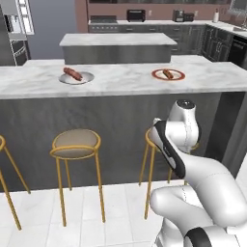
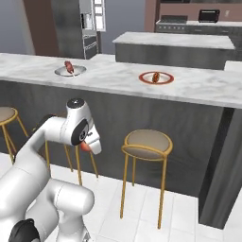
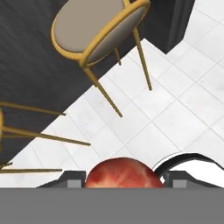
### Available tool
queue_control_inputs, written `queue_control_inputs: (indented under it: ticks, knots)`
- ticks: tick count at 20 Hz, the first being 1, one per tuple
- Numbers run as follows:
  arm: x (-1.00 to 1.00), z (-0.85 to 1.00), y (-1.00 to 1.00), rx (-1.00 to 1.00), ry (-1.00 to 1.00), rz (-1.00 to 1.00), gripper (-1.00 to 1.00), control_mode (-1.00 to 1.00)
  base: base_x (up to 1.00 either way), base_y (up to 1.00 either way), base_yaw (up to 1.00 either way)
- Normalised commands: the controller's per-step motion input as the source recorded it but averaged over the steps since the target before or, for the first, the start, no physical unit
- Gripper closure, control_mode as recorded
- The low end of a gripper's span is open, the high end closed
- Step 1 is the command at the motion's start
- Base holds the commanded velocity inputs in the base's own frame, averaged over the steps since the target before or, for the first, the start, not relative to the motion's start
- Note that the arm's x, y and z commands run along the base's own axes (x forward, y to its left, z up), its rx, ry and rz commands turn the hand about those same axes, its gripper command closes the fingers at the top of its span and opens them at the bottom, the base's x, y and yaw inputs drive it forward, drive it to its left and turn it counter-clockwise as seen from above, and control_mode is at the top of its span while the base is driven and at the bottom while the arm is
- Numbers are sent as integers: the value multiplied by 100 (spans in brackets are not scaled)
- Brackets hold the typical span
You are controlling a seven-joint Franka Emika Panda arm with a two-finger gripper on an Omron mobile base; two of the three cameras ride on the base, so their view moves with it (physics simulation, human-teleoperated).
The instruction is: Pick up the peach and mango from the fridge and place one fruit on each plate on the dining counter.
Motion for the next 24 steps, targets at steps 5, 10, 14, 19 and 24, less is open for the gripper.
queue_control_inputs:
  ticks: [5, 10, 14, 19, 24]
  knots:
    - [0, 0, 0, 0, 0, 0, 100, 100, 59, 36, -11]
    - [0, 0, 0, 0, 0, 0, 100, 100, 45, 34, -11]
    - [0, 0, 0, 0, 0, 0, 100, 100, 43, 32, -9]
    - [0, 0, 0, 0, 0, 0, 100, 100, 48, 21, -4]
    - [0, 0, 0, 0, 0, 0, 100, 100, 48, 28, -3]
